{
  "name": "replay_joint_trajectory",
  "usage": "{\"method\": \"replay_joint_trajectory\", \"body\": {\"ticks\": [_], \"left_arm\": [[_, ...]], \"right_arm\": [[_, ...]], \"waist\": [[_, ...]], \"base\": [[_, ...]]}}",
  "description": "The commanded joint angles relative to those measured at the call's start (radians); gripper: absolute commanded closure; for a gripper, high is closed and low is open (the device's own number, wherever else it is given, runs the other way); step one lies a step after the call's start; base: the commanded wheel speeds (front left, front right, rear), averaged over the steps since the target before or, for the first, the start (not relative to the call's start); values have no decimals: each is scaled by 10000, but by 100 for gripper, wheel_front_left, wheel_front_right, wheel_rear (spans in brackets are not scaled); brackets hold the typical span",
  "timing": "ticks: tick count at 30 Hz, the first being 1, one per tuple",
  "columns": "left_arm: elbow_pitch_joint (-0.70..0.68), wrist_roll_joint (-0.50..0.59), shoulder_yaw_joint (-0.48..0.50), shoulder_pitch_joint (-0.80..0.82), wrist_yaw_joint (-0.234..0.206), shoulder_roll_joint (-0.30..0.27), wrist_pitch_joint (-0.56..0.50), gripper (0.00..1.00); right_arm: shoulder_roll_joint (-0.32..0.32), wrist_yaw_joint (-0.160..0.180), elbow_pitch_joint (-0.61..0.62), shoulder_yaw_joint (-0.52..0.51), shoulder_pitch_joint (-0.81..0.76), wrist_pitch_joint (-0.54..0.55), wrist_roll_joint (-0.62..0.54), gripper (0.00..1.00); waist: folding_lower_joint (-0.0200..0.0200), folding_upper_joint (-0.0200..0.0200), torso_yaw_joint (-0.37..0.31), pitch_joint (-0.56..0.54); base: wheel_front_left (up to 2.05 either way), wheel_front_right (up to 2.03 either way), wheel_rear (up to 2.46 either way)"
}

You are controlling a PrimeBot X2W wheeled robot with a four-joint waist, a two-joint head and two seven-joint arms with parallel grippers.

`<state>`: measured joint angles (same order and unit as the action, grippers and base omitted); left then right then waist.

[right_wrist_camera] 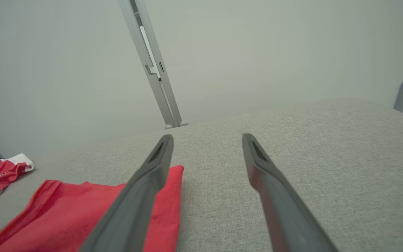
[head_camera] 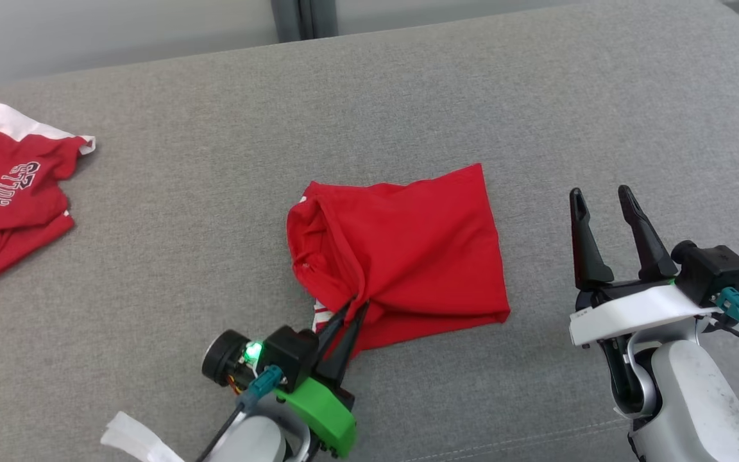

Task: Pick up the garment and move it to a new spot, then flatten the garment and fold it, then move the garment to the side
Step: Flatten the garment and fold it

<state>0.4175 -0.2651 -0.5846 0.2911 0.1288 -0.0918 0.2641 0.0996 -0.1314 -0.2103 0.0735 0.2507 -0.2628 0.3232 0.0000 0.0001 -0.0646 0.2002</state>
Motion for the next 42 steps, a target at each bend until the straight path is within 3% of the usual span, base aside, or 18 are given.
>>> {"method": "replay_joint_trajectory", "body": {"ticks": [1,2,3,4,5,13,26,34,42], "left_arm": [[-41,-214,-122,-282,33,-76,-2,100],[-15,-322,-182,-414,33,-54,-2,100],[15,-380,-149,-488,33,-45,-2,75],[35,-352,-146,-499,10,-57,-2,25],[-15,-411,-53,-548,-49,-25,-2,0],[-961,-338,949,-798,-325,3,-3,0],[-2607,-12,4317,-1596,-932,-370,-2,0],[-2906,444,5790,-2374,-1018,-631,-3,0],[-2715,708,6418,-2941,-854,-468,-2,0]], "right_arm": [[21,15,-23,-24,-142,-26,-20,0],[26,15,-29,-34,-158,-26,-16,0],[23,15,-51,-15,-162,-26,-7,0],[27,15,-66,-1,-163,-26,1,0],[39,15,-81,-7,-168,-26,4,0],[83,15,-148,-47,-180,-26,27,0],[190,15,-149,-132,-442,-27,-105,0],[313,15,-220,-150,-768,-27,-196,0],[356,15,-211,-108,-1249,-27,-395,0]], "waist": [[0,-1,158,-86],[0,-1,195,-95],[0,-1,222,-102],[0,-1,242,-110],[0,-1,272,-121],[0,-1,393,-252],[0,-1,460,-883],[0,-1,458,-1364],[0,-1,518,-1704]], "base": [[0,0,0],[0,0,0],[0,0,0],[0,0,0],[0,0,0],[0,0,0],[0,0,0],[0,0,0],[0,0,0]]}}
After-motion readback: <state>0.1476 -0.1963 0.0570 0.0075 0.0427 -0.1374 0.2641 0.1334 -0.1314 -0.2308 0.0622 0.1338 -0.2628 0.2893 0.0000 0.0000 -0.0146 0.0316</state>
